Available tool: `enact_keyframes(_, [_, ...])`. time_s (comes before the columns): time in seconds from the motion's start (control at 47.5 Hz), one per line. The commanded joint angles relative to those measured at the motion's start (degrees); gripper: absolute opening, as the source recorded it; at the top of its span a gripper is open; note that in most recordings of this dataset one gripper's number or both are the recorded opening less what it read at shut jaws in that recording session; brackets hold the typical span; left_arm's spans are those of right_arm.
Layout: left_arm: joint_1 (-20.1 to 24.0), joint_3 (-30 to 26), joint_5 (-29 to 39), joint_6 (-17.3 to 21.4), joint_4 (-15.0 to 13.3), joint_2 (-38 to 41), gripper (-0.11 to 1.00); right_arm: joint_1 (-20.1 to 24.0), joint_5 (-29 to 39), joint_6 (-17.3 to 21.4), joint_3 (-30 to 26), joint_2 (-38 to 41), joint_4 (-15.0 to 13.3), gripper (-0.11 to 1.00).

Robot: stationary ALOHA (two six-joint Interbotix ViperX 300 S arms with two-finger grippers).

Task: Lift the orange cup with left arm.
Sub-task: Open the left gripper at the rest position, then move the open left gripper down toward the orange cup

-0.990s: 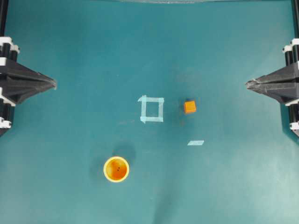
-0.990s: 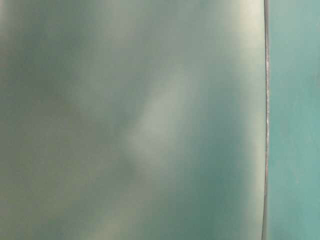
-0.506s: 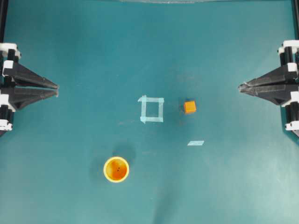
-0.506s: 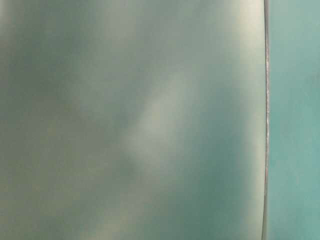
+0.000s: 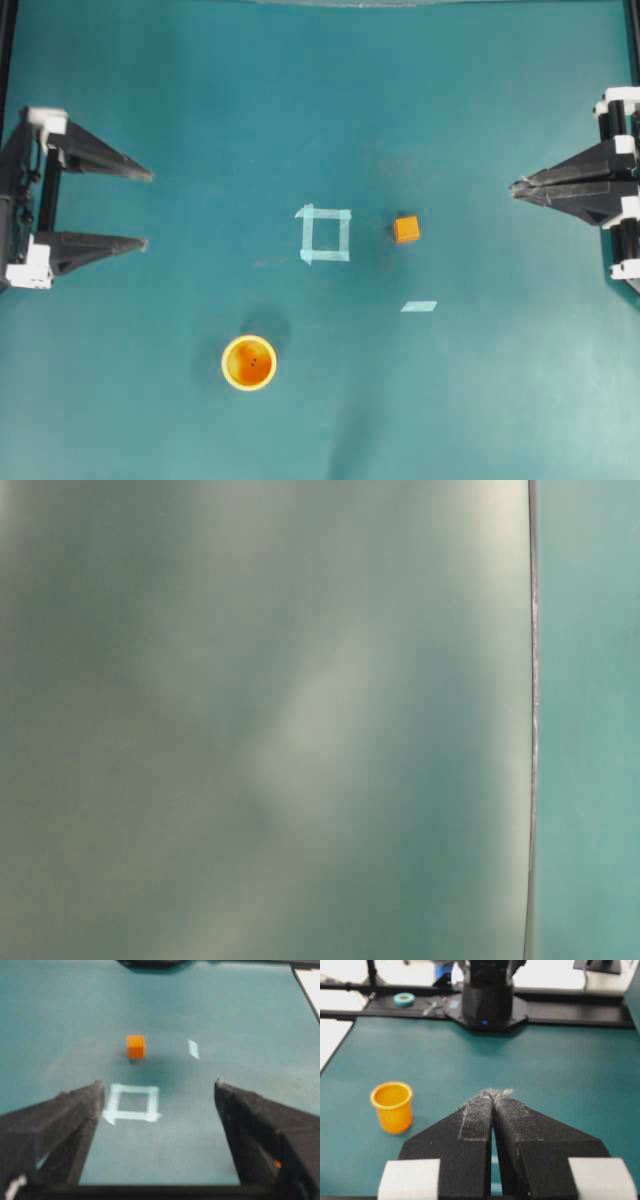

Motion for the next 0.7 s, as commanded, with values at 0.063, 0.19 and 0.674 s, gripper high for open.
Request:
enact_keyframes(0.063, [-3.16, -0.88, -0.44, 0.00, 0.09, 3.96, 0.85, 0.00, -0.26, 0.00, -1.67, 0.18, 0.00, 0.00])
enact_keyframes(0.19, [-5.63, -1.49, 0.44, -0.79, 0.09, 7.82, 0.85, 0.00, -0.26, 0.00, -1.58, 0.18, 0.00, 0.00])
enact_keyframes(0.674, [-13.45, -7.03, 3.52, -3.96, 0.09, 25.40, 0.85, 0.00, -0.26, 0.00, -1.67, 0.18, 0.00, 0.00])
